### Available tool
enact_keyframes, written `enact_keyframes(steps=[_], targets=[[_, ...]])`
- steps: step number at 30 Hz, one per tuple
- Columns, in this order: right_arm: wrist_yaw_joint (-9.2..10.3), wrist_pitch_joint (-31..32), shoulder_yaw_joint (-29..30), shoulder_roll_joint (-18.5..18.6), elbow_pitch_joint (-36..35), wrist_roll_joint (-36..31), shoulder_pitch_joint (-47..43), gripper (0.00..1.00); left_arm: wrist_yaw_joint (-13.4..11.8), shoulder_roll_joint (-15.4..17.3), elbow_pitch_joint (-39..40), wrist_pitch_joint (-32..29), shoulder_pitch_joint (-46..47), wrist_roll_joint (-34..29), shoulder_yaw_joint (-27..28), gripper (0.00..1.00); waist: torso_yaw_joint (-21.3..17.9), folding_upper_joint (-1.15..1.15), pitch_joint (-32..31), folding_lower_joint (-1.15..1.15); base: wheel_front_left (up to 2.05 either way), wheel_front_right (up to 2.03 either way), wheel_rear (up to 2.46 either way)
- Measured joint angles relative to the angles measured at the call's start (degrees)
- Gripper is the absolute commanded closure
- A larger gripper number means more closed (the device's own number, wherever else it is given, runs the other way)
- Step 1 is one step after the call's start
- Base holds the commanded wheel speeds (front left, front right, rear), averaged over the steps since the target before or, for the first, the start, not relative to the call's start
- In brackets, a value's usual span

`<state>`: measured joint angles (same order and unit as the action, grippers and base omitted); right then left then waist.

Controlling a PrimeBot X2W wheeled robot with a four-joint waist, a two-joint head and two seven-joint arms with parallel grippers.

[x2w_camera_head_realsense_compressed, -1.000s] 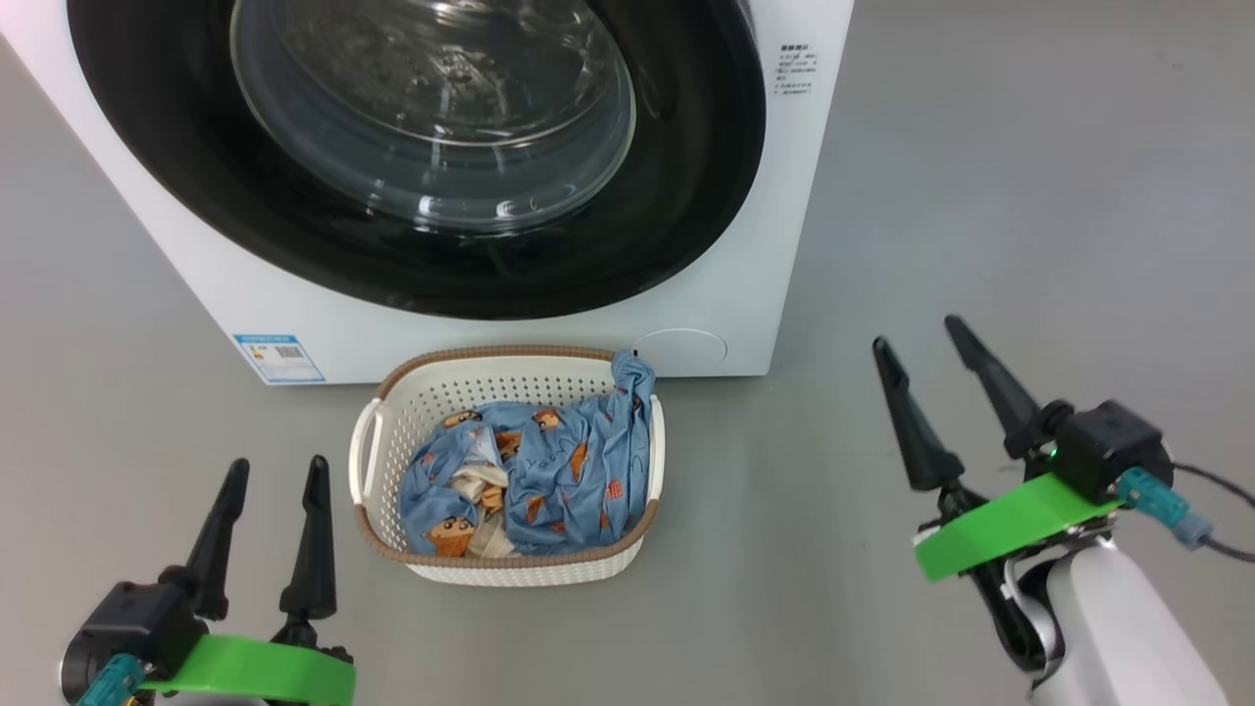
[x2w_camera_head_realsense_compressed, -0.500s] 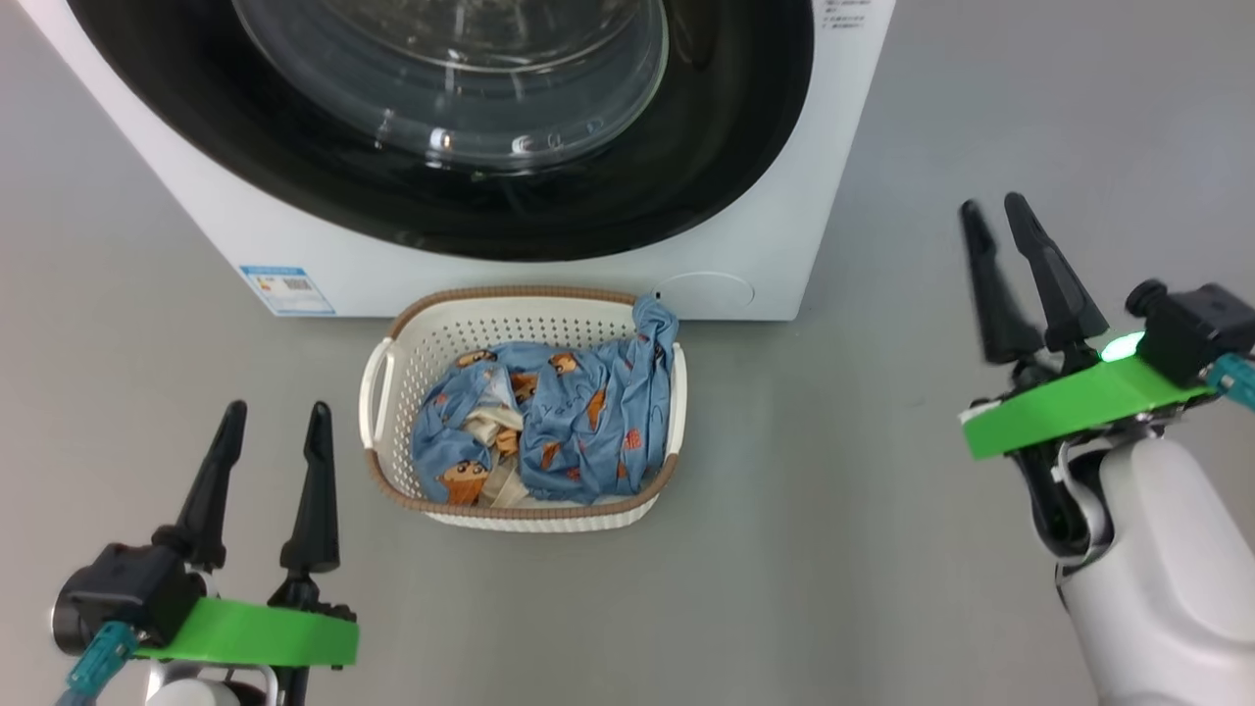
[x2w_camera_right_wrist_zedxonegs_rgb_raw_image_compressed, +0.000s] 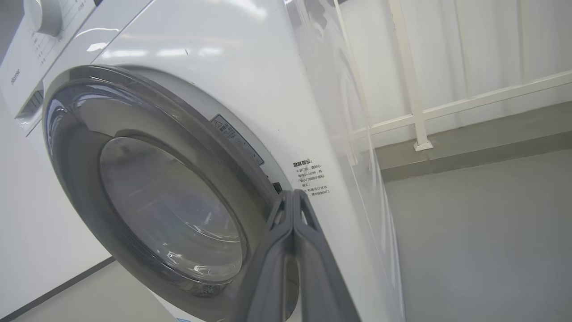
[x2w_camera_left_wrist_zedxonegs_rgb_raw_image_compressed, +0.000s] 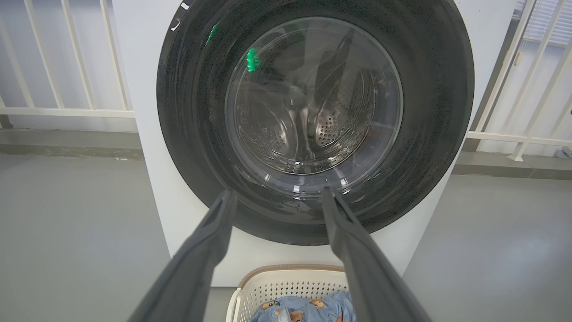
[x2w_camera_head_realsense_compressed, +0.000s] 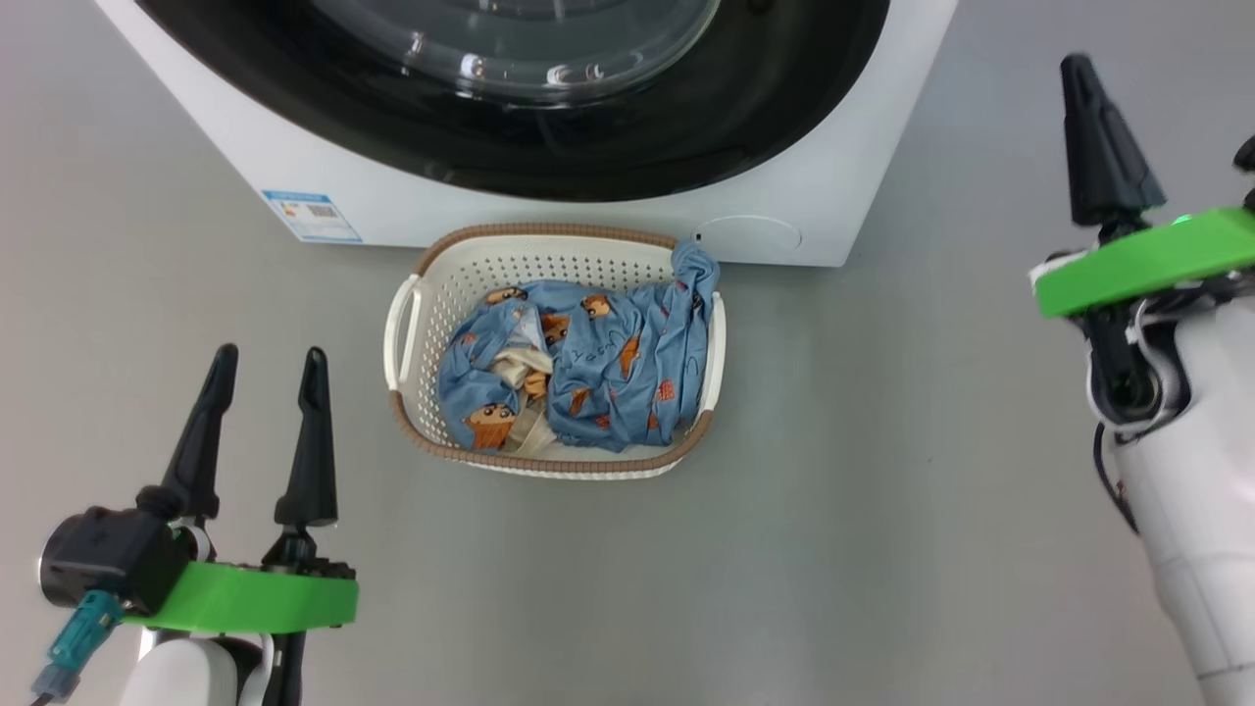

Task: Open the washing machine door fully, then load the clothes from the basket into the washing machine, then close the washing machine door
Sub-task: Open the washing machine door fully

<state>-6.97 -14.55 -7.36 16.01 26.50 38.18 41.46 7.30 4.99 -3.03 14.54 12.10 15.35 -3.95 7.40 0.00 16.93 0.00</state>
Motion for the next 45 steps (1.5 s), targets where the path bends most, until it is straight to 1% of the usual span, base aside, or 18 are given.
enact_keyframes(steps=[5,9,12,15,18,24,30,34,40,45], targets=[[0.00,1.1,-2.3,2.4,3.1,6.2,5.3,1.00,0.0,-0.2,0.8,0.0,0.6,-0.1,0.0,0.00,0.8,0.00,1.8,0.00,0.00,0.00,0.00],[0.00,2.9,-3.9,3.4,5.1,11.2,9.3,1.00,0.0,-0.7,1.3,0.0,1.7,-0.1,-0.3,0.00,1.4,0.00,3.3,0.00,0.00,0.00,0.00],[0.00,4.6,-4.6,4.0,6.0,16.6,11.7,1.00,0.0,-1.2,1.3,0.0,2.4,-0.1,-1.1,0.00,2.0,0.00,4.2,0.00,0.00,0.00,0.00],[0.00,7.6,-4.7,3.9,6.8,22.8,13.5,1.00,0.0,-1.3,1.4,0.0,2.7,-0.1,-1.3,0.00,2.8,0.00,5.0,0.00,0.00,0.00,0.00],[0.00,12.3,-4.6,4.0,7.7,30.0,15.2,1.00,0.0,-1.3,1.4,0.0,2.8,-0.1,-1.4,0.00,3.5,0.00,5.6,0.00,0.00,0.00,0.00],[0.00,18.1,-4.0,5.7,9.8,37.9,18.1,1.00,0.0,-1.4,1.4,0.0,3.1,-0.1,-1.7,0.00,4.9,0.00,6.3,0.00,0.00,0.00,0.00],[0.00,24.2,-3.4,6.9,12.4,42.9,20.9,1.00,0.0,-1.5,1.4,0.0,3.5,-0.1,-1.9,0.00,5.9,0.00,6.9,0.00,0.00,0.00,0.00],[0.00,28.5,-3.9,7.8,14.4,44.7,22.7,1.00,0.0,-1.5,1.4,0.0,3.5,0.0,-2.2,0.00,6.3,0.00,7.6,0.00,0.00,0.00,0.00],[0.00,31.2,-4.6,8.0,15.8,45.7,25.8,1.00,0.0,-1.5,1.4,0.0,3.7,0.1,-2.7,0.00,6.6,0.00,8.7,0.00,0.00,0.00,0.00],[0.00,33.0,-4.3,7.8,17.1,48.2,28.3,1.00,0.0,-1.5,1.3,0.0,4.2,0.4,-3.0,0.00,7.1,0.00,9.7,0.00,0.00,0.00,0.00]])
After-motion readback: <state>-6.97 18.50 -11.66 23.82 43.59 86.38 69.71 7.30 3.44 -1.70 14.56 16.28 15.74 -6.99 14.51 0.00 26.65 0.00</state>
